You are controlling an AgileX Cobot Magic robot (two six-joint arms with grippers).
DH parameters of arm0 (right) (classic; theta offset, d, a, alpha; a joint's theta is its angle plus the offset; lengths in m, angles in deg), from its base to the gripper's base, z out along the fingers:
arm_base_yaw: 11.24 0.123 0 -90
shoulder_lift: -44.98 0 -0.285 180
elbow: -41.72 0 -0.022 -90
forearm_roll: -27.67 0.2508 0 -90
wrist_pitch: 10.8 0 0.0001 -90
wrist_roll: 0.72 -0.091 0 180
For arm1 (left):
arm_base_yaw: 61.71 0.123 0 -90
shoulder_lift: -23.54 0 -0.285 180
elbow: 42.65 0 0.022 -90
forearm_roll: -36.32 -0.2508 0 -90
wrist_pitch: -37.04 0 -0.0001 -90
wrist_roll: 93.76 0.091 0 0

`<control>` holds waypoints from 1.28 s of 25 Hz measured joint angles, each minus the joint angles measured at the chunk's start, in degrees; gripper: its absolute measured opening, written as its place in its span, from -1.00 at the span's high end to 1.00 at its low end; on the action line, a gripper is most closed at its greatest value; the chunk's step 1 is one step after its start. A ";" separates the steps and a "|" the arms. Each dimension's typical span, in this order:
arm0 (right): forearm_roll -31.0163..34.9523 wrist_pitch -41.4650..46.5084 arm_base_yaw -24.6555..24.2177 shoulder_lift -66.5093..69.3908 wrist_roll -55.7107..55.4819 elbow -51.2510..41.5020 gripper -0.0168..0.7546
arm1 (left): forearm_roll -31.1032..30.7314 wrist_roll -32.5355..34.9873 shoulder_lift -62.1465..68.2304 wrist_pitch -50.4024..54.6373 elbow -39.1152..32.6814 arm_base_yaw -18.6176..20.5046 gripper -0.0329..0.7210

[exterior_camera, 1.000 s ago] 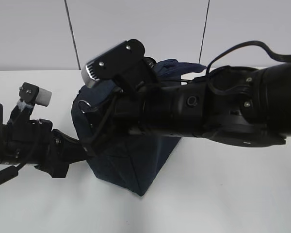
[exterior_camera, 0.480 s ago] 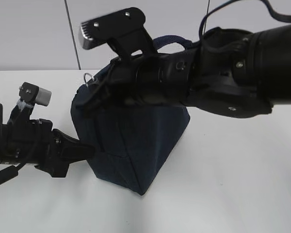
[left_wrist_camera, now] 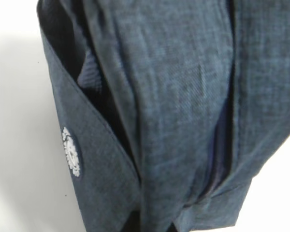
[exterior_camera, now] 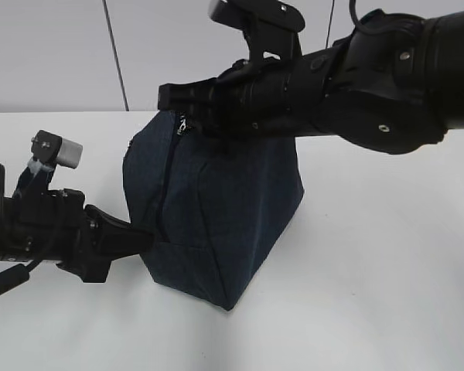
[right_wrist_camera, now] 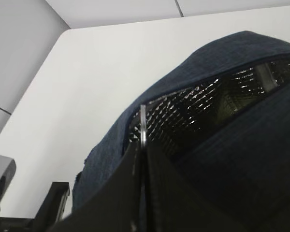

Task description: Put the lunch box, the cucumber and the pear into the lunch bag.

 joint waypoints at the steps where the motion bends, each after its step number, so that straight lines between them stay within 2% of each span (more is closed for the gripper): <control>1: 0.00 -0.41 -0.14 0.00 -1.20 0.00 0.96 | 0.00 0.00 0.00 0.00 0.00 0.00 0.90; 6: 0.00 -2.71 -2.70 0.00 -8.79 0.00 0.96 | 0.00 0.00 0.00 0.00 0.00 0.00 0.90; 15: 0.00 -5.50 -11.70 0.12 -19.23 0.00 0.96 | 0.00 0.00 0.00 0.11 -0.79 0.00 0.90; 22: -0.10 -12.32 -16.95 4.77 -29.05 0.02 0.96 | 0.00 0.00 0.00 -0.11 -1.19 0.00 0.90; 32: -1.29 -19.56 -23.59 11.54 -36.51 0.55 0.96 | 0.00 0.00 0.00 -0.24 -1.19 0.00 0.90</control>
